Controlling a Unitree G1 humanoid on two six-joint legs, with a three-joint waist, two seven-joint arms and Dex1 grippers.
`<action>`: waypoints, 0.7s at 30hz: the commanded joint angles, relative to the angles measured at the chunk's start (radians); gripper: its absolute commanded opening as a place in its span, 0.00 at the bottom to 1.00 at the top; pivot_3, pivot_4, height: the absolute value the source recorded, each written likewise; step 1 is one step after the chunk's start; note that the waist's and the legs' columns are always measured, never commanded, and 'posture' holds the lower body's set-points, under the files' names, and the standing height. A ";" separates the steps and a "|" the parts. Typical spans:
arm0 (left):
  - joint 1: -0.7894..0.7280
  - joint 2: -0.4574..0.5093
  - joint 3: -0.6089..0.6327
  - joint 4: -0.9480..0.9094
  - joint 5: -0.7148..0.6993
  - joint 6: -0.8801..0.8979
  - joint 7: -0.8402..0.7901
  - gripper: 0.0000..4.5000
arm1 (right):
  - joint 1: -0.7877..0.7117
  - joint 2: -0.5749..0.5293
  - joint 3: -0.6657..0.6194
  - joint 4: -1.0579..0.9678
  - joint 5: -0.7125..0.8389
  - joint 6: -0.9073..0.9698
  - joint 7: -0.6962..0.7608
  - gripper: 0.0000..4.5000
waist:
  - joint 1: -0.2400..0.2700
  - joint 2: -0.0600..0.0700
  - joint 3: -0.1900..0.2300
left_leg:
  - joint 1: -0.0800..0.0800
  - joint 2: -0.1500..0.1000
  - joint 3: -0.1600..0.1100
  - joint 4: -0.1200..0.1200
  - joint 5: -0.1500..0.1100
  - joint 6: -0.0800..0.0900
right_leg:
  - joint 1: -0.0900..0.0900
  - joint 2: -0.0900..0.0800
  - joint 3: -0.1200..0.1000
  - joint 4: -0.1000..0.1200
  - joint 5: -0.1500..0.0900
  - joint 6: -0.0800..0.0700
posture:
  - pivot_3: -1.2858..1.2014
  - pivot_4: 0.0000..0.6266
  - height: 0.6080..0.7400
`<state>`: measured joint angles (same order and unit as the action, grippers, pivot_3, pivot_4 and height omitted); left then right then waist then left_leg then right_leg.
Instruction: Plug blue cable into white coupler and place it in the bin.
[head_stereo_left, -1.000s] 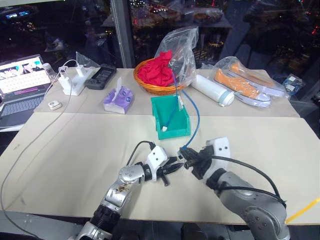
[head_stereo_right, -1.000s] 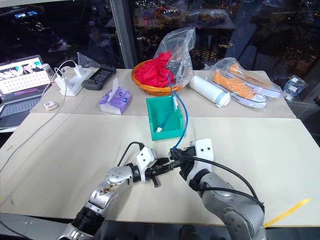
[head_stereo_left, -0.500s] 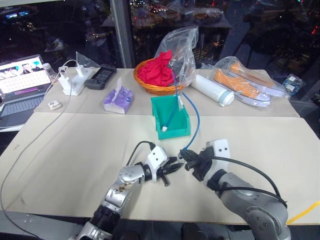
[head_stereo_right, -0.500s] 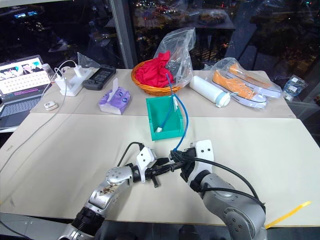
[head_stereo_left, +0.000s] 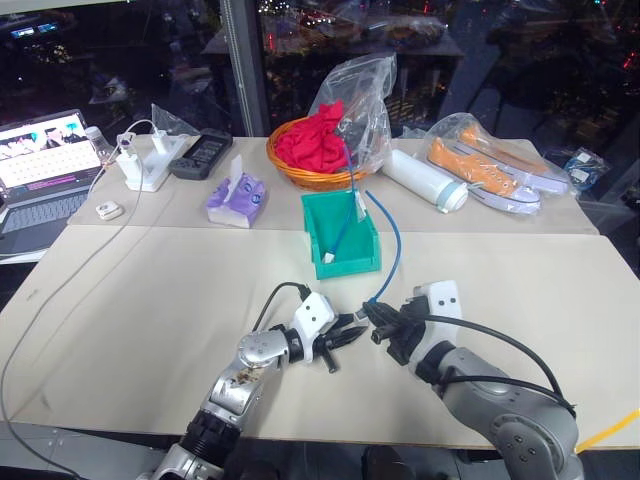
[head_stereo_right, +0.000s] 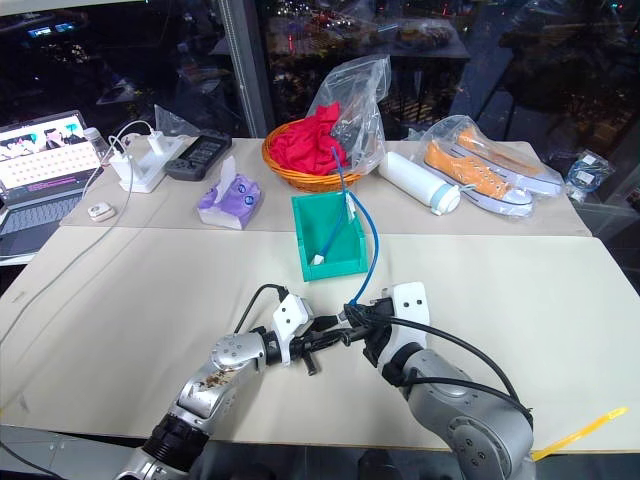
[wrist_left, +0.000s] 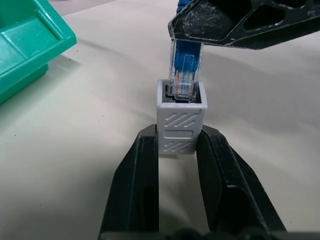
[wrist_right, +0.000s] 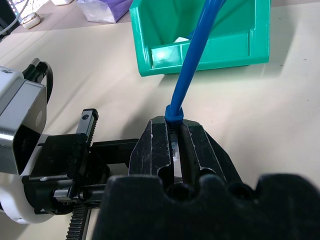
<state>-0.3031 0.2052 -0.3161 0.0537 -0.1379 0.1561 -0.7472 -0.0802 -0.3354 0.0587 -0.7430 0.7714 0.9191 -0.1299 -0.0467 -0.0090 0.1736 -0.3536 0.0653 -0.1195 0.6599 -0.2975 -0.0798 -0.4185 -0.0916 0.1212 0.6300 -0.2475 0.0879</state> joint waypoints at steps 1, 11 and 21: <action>0.007 0.000 0.000 -0.028 -0.005 0.000 -0.004 0.13 | -0.007 -0.032 0.017 -0.023 -0.044 0.034 0.011 0.00 | 0.000 0.000 0.000 | 0.000 0.000 0.000 0.000 0.000 0.000 | 0.000 0.000 0.000 0.000 0.000 0.000 | 0.52 0.24 0.86; 0.011 0.003 0.001 -0.035 -0.004 0.002 -0.001 0.13 | -0.057 -0.139 0.144 -0.021 -0.192 0.122 0.043 0.00 | 0.000 0.000 -0.002 | 0.001 0.000 0.000 0.000 0.000 0.000 | 0.001 0.000 0.000 0.000 0.000 0.000 | 0.52 0.24 0.86; 0.028 0.020 0.000 -0.065 -0.008 0.021 -0.001 0.13 | -0.081 -0.150 0.250 0.012 -0.279 0.212 0.080 0.00 | -0.008 -0.001 -0.010 | 0.002 0.000 0.000 0.000 0.000 0.000 | 0.002 0.000 0.000 0.000 0.000 0.000 | 0.52 0.24 0.86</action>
<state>-0.2912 0.2237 -0.3214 0.0368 -0.1345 0.1828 -0.7404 -0.1952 -0.4817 0.2679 -0.7960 0.5088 1.0347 -0.0614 -0.0548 -0.0099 0.1637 -0.3516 0.0655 -0.1195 0.6598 -0.2977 -0.0794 -0.4166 -0.0912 0.1211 0.6299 -0.2475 0.0878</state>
